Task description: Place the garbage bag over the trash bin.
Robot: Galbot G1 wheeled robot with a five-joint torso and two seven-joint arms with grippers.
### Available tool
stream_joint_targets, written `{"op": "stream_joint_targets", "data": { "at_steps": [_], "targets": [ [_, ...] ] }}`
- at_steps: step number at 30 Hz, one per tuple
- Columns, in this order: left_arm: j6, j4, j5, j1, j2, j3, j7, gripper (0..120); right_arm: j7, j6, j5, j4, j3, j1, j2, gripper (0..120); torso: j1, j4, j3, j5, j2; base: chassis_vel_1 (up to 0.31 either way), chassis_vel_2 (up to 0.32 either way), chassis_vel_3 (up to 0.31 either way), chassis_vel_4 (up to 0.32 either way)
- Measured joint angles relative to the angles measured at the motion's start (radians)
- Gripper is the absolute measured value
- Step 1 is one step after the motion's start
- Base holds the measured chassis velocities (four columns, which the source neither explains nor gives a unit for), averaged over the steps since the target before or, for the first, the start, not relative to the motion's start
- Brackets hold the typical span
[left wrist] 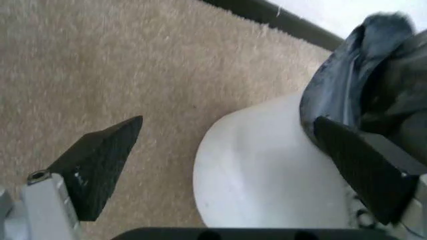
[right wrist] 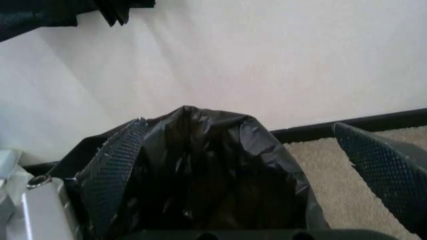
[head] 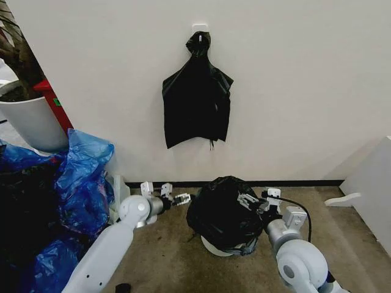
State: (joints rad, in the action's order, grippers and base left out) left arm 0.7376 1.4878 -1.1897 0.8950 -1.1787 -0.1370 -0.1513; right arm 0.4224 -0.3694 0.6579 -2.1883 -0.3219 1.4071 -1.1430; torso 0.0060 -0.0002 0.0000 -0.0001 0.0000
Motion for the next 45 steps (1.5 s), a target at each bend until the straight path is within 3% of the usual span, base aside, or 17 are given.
{"op": "stream_joint_targets", "data": {
  "at_steps": [15, 26, 30, 37, 45],
  "targets": [
    [-0.008, -0.147, 0.171, 0.028, -0.045, -0.011, 0.091, 100, -0.001, 0.025, -0.020, -0.029, -0.006, 0.050, -0.008, 100, 0.000, -0.0001, 0.000, -0.0001, 0.000, 0.000, 0.000, 0.000, 0.000],
    [-0.004, 0.102, 0.110, 0.068, 0.010, -0.074, 0.045, 100, -0.002, 0.027, -0.043, -0.055, -0.001, 0.070, -0.032, 100, 0.000, 0.0000, 0.000, 0.0001, 0.000, 0.000, 0.000, 0.000, 0.000],
    [-0.004, 0.126, 0.083, 0.060, 0.016, -0.079, 0.041, 100, -0.011, 0.034, -0.055, -0.055, -0.005, 0.085, -0.039, 100, 0.000, 0.0002, 0.000, 0.0001, 0.000, 0.000, 0.000, 0.000, 0.000],
    [-0.003, 0.024, 0.067, -0.002, -0.043, -0.033, 0.044, 100, -0.017, 0.041, -0.066, -0.051, -0.009, 0.106, -0.040, 100, 0.000, -0.0004, 0.000, -0.0001, 0.000, 0.000, 0.000, 0.000, 0.000],
    [-0.002, -0.090, 0.112, -0.016, -0.062, -0.013, 0.043, 100, -0.020, 0.045, -0.075, -0.042, 0.009, 0.099, -0.043, 100, 0.000, 0.0001, 0.000, 0.0003, 0.000, 0.000, 0.000, 0.000, 0.000]
  ]
}}
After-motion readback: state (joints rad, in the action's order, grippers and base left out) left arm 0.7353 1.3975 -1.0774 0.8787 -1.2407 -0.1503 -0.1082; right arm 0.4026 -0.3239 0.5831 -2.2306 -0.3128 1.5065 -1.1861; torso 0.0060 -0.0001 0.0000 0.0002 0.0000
